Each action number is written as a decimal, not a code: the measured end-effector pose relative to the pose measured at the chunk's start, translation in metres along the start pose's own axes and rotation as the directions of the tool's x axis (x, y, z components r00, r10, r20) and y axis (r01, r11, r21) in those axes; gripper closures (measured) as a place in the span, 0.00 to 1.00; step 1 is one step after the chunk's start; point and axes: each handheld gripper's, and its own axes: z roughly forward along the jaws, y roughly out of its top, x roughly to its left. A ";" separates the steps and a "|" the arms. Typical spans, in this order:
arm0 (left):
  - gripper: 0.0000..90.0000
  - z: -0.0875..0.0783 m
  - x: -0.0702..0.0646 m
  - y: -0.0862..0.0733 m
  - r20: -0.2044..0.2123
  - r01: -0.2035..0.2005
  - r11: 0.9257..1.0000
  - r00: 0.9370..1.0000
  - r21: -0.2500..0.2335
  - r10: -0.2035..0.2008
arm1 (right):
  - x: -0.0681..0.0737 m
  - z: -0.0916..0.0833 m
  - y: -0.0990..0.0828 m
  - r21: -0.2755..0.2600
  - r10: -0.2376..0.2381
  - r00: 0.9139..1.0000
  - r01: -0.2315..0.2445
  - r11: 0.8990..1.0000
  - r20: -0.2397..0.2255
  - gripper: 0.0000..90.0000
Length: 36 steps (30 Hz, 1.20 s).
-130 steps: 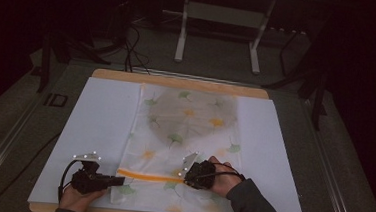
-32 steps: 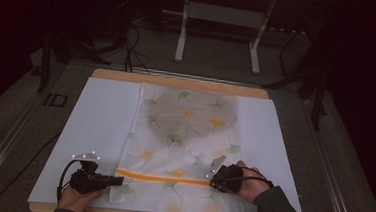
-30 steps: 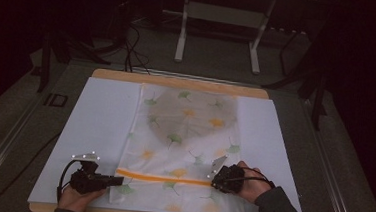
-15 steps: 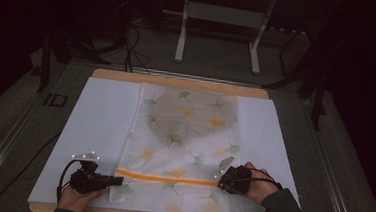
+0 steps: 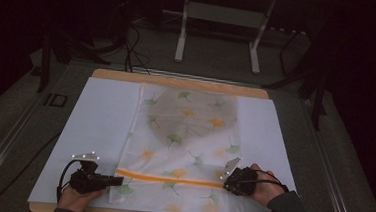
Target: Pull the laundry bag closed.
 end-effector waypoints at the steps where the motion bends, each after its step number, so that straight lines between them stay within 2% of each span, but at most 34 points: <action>1: 0.98 0.000 0.000 0.000 -0.001 -0.001 1.000 1.000 0.000 0.001 | -0.001 0.000 -0.001 0.001 0.000 1.000 0.000 1.000 0.001 0.94; 9: 0.98 0.001 0.000 0.000 0.001 0.001 1.000 1.000 0.005 -0.001 | -0.003 -0.006 -0.016 0.008 0.028 1.000 -0.028 1.000 0.005 0.94; 14: 0.98 0.001 0.000 -0.001 0.000 0.005 1.000 1.000 0.007 -0.005 | -0.005 -0.007 -0.024 -0.008 0.047 0.999 -0.047 0.999 -0.002 0.94; 21: 0.98 0.003 0.001 -0.001 -0.001 0.020 1.000 1.000 0.019 -0.019 | -0.005 -0.009 -0.028 -0.017 0.054 0.999 -0.054 0.998 -0.004 0.94; 24: 0.98 0.002 0.001 -0.001 0.000 0.012 1.000 1.000 0.015 -0.012 | -0.005 -0.009 -0.029 -0.020 0.060 0.998 -0.061 0.998 -0.004 0.94; 28: 0.94 0.000 -0.001 -0.002 -0.023 -0.007 1.000 1.000 0.023 0.008 | -0.006 -0.008 -0.031 -0.043 0.072 0.997 -0.073 0.996 -0.017 0.92; 32: 0.88 -0.007 0.001 -0.004 -0.041 -0.007 1.000 0.999 0.004 0.008 | -0.008 -0.010 -0.034 -0.075 0.096 0.995 -0.099 0.992 -0.035 0.82; 36: 0.84 -0.013 0.002 -0.005 -0.065 -0.018 1.000 0.998 -0.003 0.018 | -0.011 -0.012 -0.040 -0.137 0.147 0.989 -0.150 0.979 -0.036 0.77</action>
